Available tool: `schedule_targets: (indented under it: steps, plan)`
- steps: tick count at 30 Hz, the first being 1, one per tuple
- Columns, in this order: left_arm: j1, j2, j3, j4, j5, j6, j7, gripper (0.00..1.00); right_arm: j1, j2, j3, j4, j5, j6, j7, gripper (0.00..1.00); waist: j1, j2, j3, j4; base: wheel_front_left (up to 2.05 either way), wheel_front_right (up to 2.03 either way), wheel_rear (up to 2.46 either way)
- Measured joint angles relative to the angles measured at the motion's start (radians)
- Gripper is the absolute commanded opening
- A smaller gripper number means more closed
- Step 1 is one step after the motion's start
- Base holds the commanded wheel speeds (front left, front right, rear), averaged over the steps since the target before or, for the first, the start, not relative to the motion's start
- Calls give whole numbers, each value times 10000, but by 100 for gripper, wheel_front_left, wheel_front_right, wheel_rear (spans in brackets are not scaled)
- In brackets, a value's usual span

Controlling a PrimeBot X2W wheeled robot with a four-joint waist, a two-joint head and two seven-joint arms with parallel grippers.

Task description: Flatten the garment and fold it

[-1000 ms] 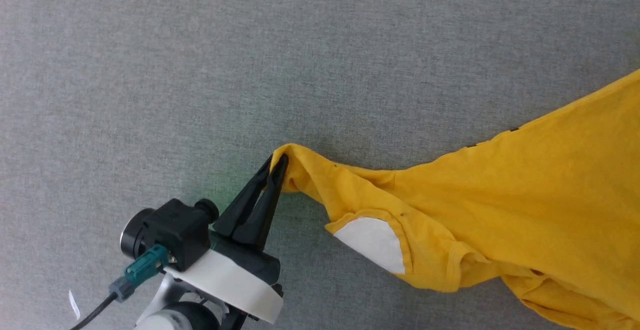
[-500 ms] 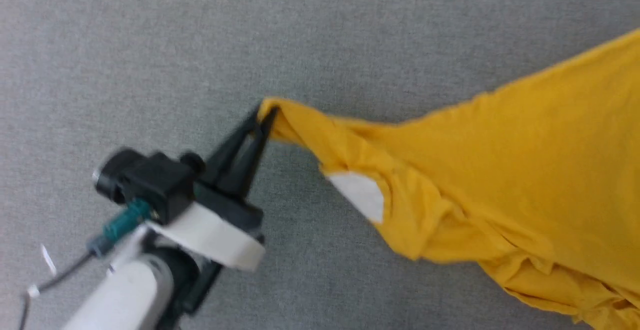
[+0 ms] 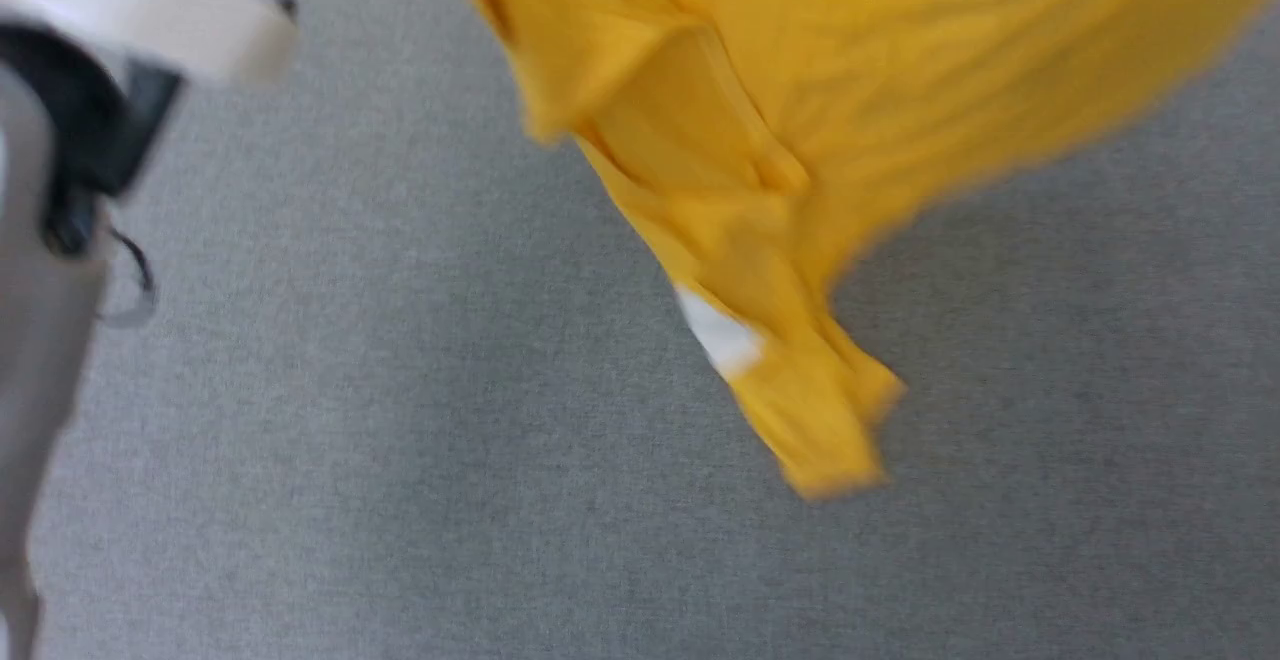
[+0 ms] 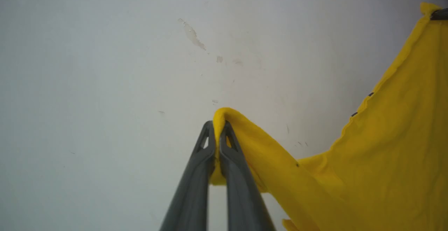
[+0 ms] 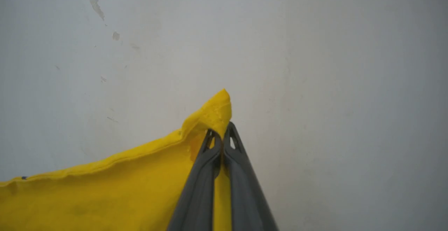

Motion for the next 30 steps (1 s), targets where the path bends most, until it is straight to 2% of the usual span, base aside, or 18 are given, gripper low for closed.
schedule_targets:
  steps: [6, 14, 18, 22, 26, 30]
  plan:
    - [-2487, 42, -232, 1521, -44, -556, 372, 0, -1160, 88, 523, 232, -169, 0, 73, 0, -2, -2, -704, -387, 0, 0, 0]
    - [-4079, 63, -493, 2161, -729, -692, 1586, 0, -1792, 176, 926, -36, 155, 0, 1256, 0, -2, -1, -834, -952, 0, 0, 0]
    - [-4682, 219, -667, 2150, -899, -763, 2355, 0, -2278, 165, 1131, -221, 226, 0, 1937, 0, -1, -1, -496, -1060, 0, 0, 0]
    - [-5565, 368, -840, 2146, -807, -767, 2765, 0, -3134, 316, 965, 188, 207, 0, 2372, 0, 0, -2, 90, -1144, 0, 0, 0]
    - [-7070, 612, -1467, 2232, 79, -777, 2550, 0, -4305, 591, 978, 894, -182, 0, 2366, 0, 2, -1, 873, -1262, 0, 0, 0]
    - [-8603, 692, -1988, 2801, 999, -779, 1862, 0, -5423, 953, 926, 1916, -606, 0, 1526, 0, 3, -1, 1726, -1472, 0, 0, 0]
